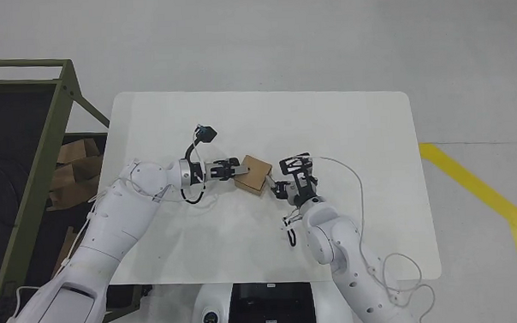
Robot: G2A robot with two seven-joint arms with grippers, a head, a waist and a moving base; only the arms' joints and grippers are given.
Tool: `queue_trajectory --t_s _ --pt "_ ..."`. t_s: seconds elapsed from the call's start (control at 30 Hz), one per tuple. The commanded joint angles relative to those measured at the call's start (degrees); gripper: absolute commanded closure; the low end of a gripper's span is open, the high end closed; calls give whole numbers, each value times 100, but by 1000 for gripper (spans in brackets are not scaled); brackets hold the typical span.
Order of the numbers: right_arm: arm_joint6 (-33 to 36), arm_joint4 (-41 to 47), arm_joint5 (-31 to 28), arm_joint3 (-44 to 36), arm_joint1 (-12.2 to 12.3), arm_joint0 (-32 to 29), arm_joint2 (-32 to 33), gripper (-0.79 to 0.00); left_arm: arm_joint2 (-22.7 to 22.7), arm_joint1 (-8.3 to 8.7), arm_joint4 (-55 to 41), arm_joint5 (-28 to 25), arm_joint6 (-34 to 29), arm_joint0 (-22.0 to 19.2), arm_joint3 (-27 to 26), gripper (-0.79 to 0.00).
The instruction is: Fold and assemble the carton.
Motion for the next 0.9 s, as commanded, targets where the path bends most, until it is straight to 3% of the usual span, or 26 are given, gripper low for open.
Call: queue_trajectory --t_s 0.0,0.87 --pt "-110 14 32 -52 0 -32 13 -785 1 -1 -3 -2 5 -4 7 -379" --pt "231 -117 -171 130 -13 131 -154 -785 21 -3 -18 -17 -5 -21 43 -379"
